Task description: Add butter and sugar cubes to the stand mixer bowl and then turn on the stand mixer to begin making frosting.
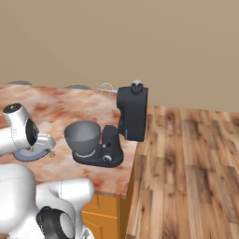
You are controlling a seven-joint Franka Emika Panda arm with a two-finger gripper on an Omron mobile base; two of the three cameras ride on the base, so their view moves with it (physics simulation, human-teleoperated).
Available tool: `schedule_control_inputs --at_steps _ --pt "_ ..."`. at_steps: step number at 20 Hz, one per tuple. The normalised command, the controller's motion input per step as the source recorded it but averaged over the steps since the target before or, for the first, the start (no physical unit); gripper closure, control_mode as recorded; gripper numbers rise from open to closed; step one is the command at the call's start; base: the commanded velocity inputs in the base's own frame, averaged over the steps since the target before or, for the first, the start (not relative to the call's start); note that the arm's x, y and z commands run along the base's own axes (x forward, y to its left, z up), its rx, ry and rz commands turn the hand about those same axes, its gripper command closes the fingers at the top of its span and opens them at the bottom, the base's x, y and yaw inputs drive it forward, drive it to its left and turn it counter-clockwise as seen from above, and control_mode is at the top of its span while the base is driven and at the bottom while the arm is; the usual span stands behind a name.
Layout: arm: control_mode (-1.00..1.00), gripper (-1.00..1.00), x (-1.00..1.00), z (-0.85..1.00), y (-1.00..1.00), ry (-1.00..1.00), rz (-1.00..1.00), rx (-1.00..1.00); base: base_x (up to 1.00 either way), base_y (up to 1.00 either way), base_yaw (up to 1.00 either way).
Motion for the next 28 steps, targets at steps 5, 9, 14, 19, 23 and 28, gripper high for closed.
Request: schedule_control_inputs --at_steps 5,9,14,19,23,28 --pt "-1.0 -1.0 0.16 -0.2 0.1 0.0 0.1 0.0 0.0 0.0 0.0" --pt "-1.0 -1.0 0.18 -0.11 0.03 0.0 0.07 0.0 0.0 0.0 0.0" --pt "-1.0 -1.0 0.16 -0.06 0.0 0.0 0.01 0.0 0.0 0.0 0.0" --pt "-1.0 -1.0 0.18 -0.14 0.04 0.0 0.0 0.0 0.0 0.0 0.0" --pt "-1.0 -1.0 0.2 -0.21 0.08 0.0 0.0 0.0 0.0 0.0 0.0" --pt "-1.0 -1.0 0.27 -0.21 0.1 0.0 0.0 0.0 0.0 0.0 0.0"
